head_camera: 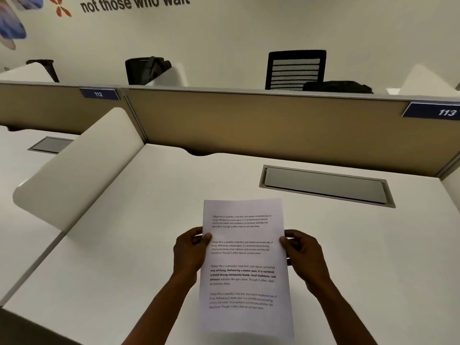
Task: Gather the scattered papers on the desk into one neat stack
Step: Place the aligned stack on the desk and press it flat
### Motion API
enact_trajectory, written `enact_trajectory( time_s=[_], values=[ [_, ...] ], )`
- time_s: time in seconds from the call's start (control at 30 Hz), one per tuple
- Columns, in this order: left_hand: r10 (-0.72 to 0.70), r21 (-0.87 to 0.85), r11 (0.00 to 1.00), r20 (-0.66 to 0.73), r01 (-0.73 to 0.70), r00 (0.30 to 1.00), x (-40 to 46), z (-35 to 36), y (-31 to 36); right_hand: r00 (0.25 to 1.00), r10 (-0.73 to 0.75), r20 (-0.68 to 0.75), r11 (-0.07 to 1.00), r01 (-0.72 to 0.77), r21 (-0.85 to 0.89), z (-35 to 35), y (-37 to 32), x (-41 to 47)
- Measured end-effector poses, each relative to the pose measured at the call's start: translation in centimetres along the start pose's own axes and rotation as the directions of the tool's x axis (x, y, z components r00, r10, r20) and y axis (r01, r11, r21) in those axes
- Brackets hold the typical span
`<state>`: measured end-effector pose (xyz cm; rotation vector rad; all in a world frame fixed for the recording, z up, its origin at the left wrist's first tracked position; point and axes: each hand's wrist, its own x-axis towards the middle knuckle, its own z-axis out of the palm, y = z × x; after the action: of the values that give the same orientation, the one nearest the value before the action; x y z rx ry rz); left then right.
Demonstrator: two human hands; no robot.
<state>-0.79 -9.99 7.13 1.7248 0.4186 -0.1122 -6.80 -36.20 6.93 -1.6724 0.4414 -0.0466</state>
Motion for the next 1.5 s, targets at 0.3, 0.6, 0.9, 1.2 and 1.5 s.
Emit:
enact_trajectory(
  time_s=[0.3, 0.6, 0.9, 1.2, 1.5],
  values=[
    [0.243, 0.410, 0.877, 0.074, -0.252, 0.967, 12.1, 1.3, 1.3, 0.956, -0.090, -0.279, 0.964, 0.014, -0.265, 8.4, 0.5, 8.2],
    [0.276, 0.494, 0.809, 0.160, -0.319, 0.948, 27.5, 6.0, 3.6, 0.888, 0.020, -0.459, 0.929, -0.186, -0.321, 13.8, 1.3, 22.7],
    [0.178, 0.587, 0.761, 0.221, -0.277, 0.959, 37.5, 10.9, 3.6, 0.905, -0.004, -0.426, 0.861, -0.213, -0.461, 14.7, 2.0, 32.7],
    [0.256, 0.744, 0.467, 0.405, -0.479, 0.878, 39.3, 13.5, 1.2, 0.954, -0.115, -0.277, 0.671, -0.131, -0.730, 14.8, 2.7, 35.0],
    [0.254, 0.781, 0.306, 0.484, -0.544, 0.838, 36.9, 14.1, -3.3, 0.971, -0.191, -0.140, 0.533, -0.017, -0.846, 17.0, 4.5, 33.2]
  ],
)
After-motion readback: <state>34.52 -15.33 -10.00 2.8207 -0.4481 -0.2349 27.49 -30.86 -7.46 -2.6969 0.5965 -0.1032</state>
